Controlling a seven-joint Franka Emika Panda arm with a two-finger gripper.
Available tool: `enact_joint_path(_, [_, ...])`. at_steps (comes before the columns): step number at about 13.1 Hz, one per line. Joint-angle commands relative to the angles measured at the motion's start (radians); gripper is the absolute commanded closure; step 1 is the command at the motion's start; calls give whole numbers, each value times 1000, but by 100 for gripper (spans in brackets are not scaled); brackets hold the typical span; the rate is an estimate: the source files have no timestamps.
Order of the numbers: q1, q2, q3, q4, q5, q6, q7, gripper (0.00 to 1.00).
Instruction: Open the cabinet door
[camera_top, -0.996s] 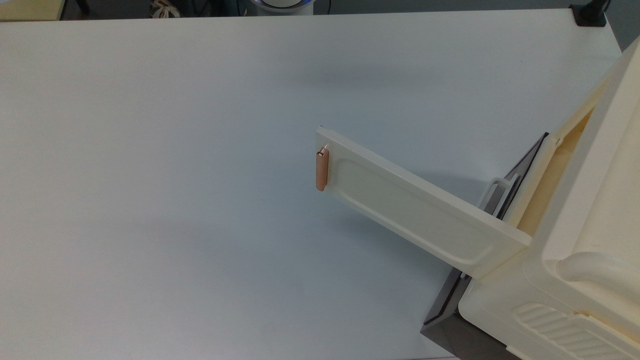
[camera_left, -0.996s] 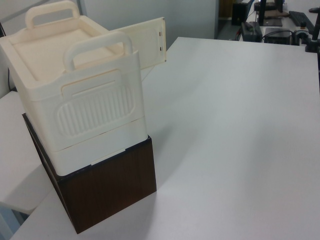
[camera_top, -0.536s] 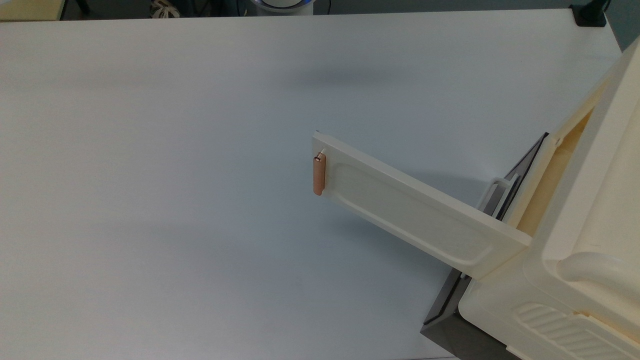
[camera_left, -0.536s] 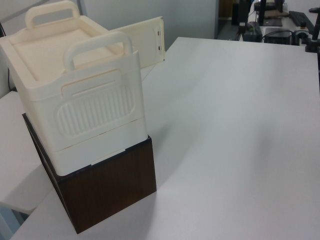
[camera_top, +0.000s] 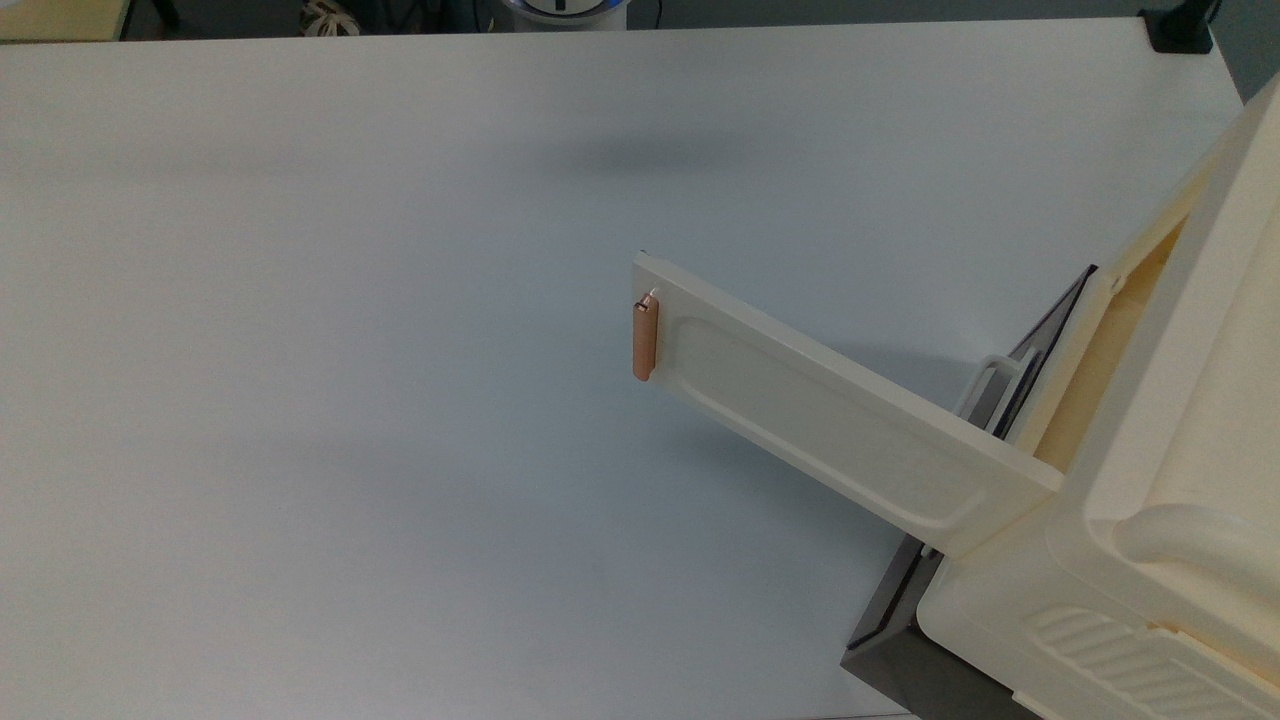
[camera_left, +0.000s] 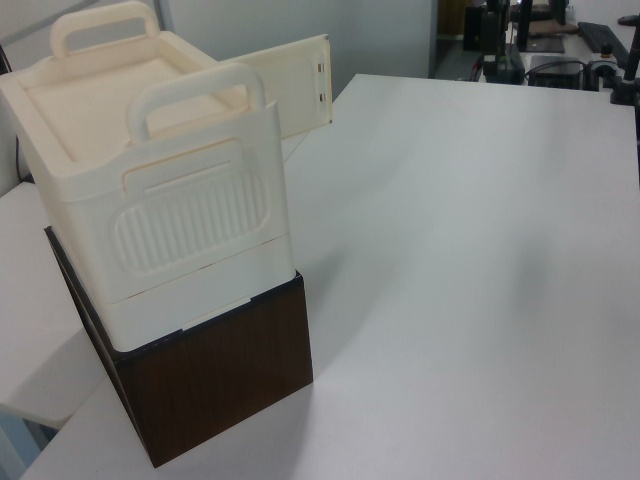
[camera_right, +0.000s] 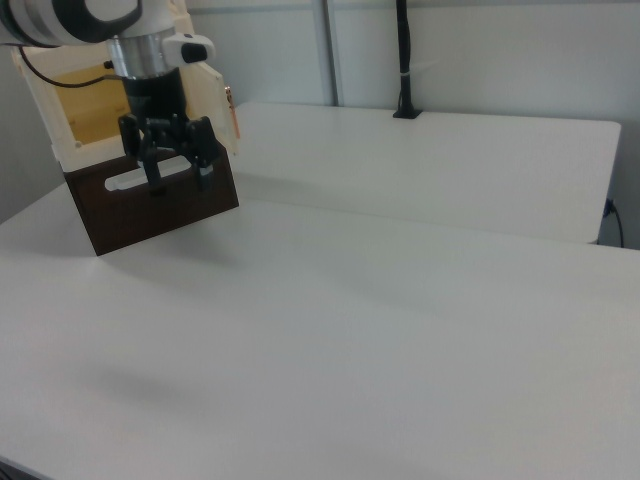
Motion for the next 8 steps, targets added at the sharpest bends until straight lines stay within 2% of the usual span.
enact_joint_path(1, [-43, -12, 9, -12, 18, 26, -9, 0])
enact_joint_path(3, [-74, -16, 20, -10, 20, 23, -8, 0])
enact_joint_path(4, [-125, -21, 47, -9, 29, 23, -8, 0])
enact_joint_path(5, [-187, -21, 96, 0, 38, 25, -8, 0])
enact_joint_path(6, [-221, -22, 125, 0, 38, 25, -8, 0])
enact_joint_path(8, [-235, -22, 144, 2, 38, 23, -8, 0])
